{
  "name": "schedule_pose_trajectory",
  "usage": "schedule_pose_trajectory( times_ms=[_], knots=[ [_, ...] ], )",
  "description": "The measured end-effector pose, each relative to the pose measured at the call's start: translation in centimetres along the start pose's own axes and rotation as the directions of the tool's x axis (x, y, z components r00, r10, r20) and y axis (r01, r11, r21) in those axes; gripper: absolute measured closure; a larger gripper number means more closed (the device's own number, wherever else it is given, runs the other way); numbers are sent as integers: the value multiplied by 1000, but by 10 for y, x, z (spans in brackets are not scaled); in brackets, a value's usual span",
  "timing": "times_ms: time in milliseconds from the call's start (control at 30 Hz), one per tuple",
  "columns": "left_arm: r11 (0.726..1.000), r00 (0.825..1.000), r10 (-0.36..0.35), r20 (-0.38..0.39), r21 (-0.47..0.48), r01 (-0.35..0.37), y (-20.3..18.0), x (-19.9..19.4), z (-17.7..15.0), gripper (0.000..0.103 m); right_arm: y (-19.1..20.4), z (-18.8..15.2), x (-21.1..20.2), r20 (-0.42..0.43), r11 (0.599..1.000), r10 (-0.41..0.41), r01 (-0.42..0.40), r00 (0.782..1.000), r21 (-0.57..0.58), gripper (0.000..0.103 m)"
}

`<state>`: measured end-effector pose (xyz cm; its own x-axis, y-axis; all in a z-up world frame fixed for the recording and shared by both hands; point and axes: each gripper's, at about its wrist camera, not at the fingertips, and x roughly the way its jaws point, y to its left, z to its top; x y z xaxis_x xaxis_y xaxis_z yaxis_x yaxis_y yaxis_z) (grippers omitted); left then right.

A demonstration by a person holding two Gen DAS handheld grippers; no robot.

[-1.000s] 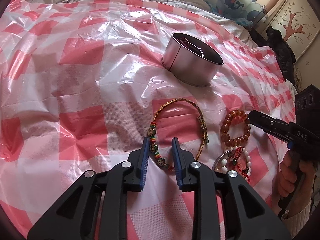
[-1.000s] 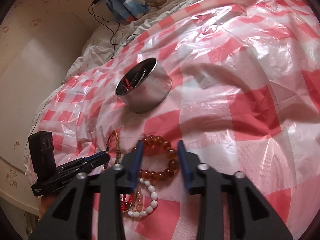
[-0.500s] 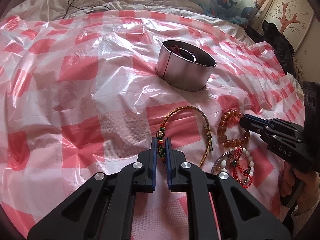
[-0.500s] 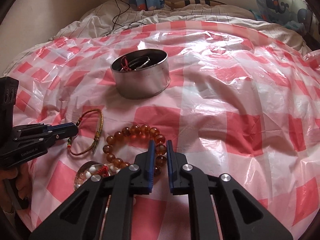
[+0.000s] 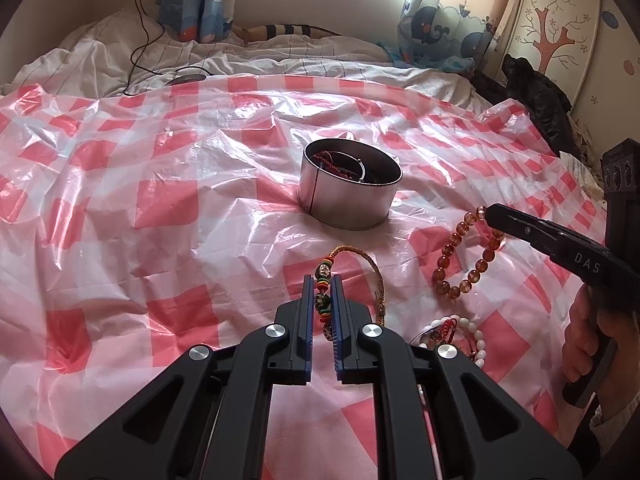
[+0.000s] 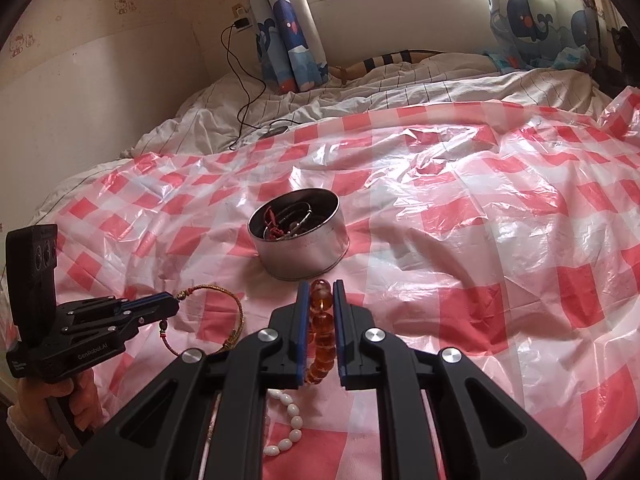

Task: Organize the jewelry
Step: 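Lower the gold-cord bracelet into the tin and open left gripper while right carries amber beads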

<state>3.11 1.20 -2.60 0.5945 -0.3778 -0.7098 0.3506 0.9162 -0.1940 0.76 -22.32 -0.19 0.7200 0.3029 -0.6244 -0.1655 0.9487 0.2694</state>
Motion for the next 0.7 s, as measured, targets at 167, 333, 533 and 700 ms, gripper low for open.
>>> schedule_pose_trajectory(
  times_ms=[167,333,533,700],
  knots=[
    [997,999,50,4,50,-50,-8,-4,3,96,1,2,-4,19,1000,14,-14,1000,4,91],
    [988,993,118,-1,100,-117,-15,-6,5,96,-1,2,-5,21,999,36,-37,999,14,91],
    [986,993,112,23,118,-114,-21,-18,18,96,-2,3,-6,31,999,48,-49,998,25,91],
    [986,995,80,61,141,-88,-32,-31,45,96,-4,5,-10,44,998,54,-55,998,37,91]
  ],
)
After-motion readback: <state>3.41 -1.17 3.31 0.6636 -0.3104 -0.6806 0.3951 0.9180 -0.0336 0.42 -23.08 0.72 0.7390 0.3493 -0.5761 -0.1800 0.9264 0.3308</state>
